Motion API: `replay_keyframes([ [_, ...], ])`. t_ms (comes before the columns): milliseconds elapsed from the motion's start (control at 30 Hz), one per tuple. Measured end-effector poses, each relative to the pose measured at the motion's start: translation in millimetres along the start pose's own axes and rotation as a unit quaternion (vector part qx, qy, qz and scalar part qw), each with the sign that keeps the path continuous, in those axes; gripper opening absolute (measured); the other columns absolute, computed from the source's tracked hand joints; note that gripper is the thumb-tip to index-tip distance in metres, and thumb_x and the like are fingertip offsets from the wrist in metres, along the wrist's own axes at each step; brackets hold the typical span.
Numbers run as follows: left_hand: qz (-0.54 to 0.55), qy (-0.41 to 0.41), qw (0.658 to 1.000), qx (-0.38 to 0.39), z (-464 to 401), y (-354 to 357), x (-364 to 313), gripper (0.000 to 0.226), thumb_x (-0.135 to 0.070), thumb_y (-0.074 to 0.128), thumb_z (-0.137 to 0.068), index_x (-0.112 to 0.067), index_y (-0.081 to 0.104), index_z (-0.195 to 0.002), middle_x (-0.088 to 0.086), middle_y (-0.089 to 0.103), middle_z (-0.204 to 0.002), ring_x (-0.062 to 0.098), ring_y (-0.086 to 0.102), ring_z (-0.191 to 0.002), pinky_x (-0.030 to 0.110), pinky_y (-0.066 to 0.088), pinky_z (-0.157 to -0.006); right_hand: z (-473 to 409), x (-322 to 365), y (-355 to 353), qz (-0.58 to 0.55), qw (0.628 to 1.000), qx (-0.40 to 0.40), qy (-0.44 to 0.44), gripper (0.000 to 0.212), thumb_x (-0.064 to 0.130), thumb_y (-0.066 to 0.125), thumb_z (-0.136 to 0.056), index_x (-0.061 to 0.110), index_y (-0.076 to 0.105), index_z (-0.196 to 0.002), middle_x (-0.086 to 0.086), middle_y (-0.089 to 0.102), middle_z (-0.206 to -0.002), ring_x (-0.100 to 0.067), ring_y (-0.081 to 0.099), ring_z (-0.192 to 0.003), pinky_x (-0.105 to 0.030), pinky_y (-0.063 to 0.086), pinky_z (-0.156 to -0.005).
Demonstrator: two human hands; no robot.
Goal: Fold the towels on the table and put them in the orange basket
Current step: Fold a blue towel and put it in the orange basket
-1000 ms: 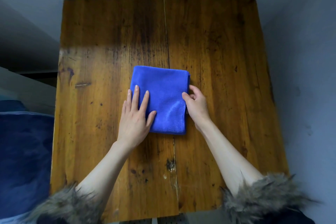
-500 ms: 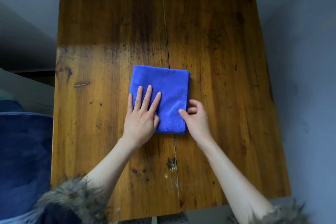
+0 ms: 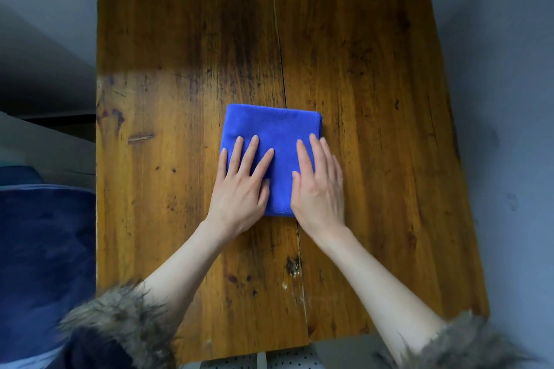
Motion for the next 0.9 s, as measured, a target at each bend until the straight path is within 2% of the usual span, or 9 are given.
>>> replay_keyframes([
  [67, 0.005, 0.002, 0.999, -0.035, -4, -8, 3, 0.054, -0.026, 0.032, -0.09, -0.013, 0.038, -0.142, 0.015, 0.026, -0.153, 0.035, 0.018, -0.142, 0.052, 0.019, -0.114, -20, 6, 13, 0.028, 0.999, 0.017, -0.029, 0.052, 0.025, 0.03, -0.093, 0.007, 0.038, -0.14, -0.016, 0.033, -0.149, -0.031, 0.027, -0.14, -0.049, 0.024, -0.112],
  [200, 0.0, 0.025, 0.997, -0.071, -29, -17, 10, 0.054, -0.032, 0.037, -0.09, -0.015, 0.039, -0.142, 0.016, 0.024, -0.153, 0.035, 0.016, -0.143, 0.05, 0.016, -0.115, -46, 2, 38, 0.057, 0.996, 0.028, -0.059, 0.052, 0.029, 0.028, -0.094, 0.009, 0.039, -0.141, -0.015, 0.03, -0.151, -0.029, 0.024, -0.142, -0.051, 0.017, -0.114],
  [333, 0.003, 0.036, 0.997, -0.065, -42, -11, 19, 0.058, -0.041, 0.034, -0.091, -0.02, 0.033, -0.145, 0.012, 0.018, -0.155, 0.031, 0.01, -0.144, 0.047, 0.009, -0.117, -49, -11, 51, 0.026, 0.998, 0.024, -0.054, 0.051, 0.032, 0.028, -0.096, 0.016, 0.033, -0.145, -0.01, 0.024, -0.154, -0.025, 0.017, -0.144, -0.051, 0.014, -0.116],
  [533, -0.003, 0.021, 0.998, -0.059, -41, -7, 19, 0.058, -0.042, 0.032, -0.092, -0.021, 0.031, -0.146, 0.011, 0.018, -0.156, 0.03, 0.01, -0.145, 0.048, 0.006, -0.117, -48, -9, 48, 0.005, 0.998, 0.013, -0.056, 0.051, 0.029, 0.029, -0.096, 0.014, 0.034, -0.144, -0.011, 0.025, -0.154, -0.025, 0.017, -0.144, -0.053, 0.01, -0.116],
  [700, 0.069, -0.009, 0.996, -0.055, -9, -9, 12, 0.055, -0.038, 0.031, -0.094, -0.019, 0.031, -0.146, 0.009, 0.014, -0.157, 0.025, 0.005, -0.146, 0.045, 0.003, -0.117, -12, -3, 36, 0.0, 0.998, -0.007, -0.07, 0.048, 0.025, 0.034, -0.096, 0.011, 0.037, -0.142, -0.013, 0.028, -0.152, -0.026, 0.019, -0.143, -0.052, 0.011, -0.116],
  [900, -0.018, 0.007, 1.0, -0.018, 12, 12, 6, 0.053, -0.036, 0.026, -0.097, -0.019, 0.028, -0.147, 0.012, 0.019, -0.155, 0.031, 0.009, -0.145, 0.051, 0.01, -0.115, 8, -10, 54, 0.016, 0.997, 0.056, -0.044, 0.05, 0.029, 0.03, -0.097, 0.017, 0.031, -0.145, -0.009, 0.022, -0.155, -0.023, 0.013, -0.145, -0.054, 0.011, -0.115],
])
Point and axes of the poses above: each hand's wrist, its own z-axis away from the middle knuckle, its own y-axis out of the palm, x = y × z, the point moved 8 cm from there along -z, towards the middle knuckle
